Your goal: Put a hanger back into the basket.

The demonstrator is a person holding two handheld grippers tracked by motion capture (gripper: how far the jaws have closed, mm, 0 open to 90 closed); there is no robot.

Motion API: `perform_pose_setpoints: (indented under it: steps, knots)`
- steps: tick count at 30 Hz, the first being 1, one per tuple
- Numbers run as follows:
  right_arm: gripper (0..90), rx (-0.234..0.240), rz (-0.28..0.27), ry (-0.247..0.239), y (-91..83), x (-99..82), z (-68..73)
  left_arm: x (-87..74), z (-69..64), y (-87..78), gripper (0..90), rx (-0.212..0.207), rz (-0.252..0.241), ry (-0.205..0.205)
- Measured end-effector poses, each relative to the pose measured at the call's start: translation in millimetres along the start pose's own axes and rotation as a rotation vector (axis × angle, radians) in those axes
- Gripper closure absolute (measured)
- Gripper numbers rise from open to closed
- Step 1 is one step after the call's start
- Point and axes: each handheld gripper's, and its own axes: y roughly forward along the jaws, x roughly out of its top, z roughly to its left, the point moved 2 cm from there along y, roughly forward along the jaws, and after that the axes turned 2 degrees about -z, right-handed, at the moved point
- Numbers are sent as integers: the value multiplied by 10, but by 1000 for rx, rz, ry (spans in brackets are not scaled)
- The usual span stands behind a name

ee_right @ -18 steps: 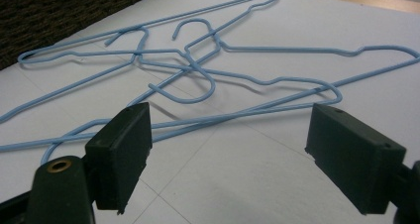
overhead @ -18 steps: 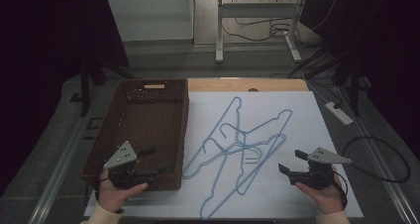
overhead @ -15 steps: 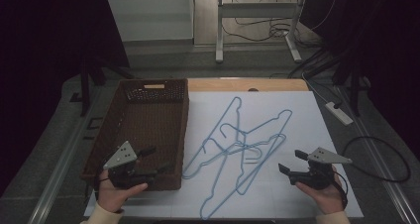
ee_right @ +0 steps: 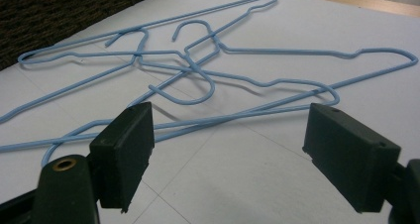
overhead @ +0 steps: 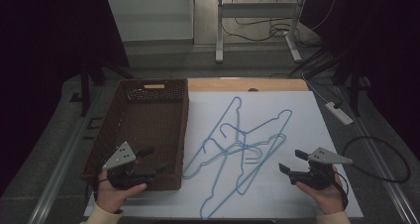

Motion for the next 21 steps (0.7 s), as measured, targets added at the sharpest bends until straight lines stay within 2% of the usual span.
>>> perform_pose_setpoints:
  steps: [15, 19, 21]
  knots:
    - [228, 10, 35, 1, 52, 48, 42, -11, -2, 19, 280, -1, 7, 1]
    - [234, 23, 60, -12, 124, 165, 61, -20, 15, 16, 280, -1, 6, -4]
    - [248, 24, 80, -38, 166, 261, 76, -21, 13, 14, 281, -3, 8, -2]
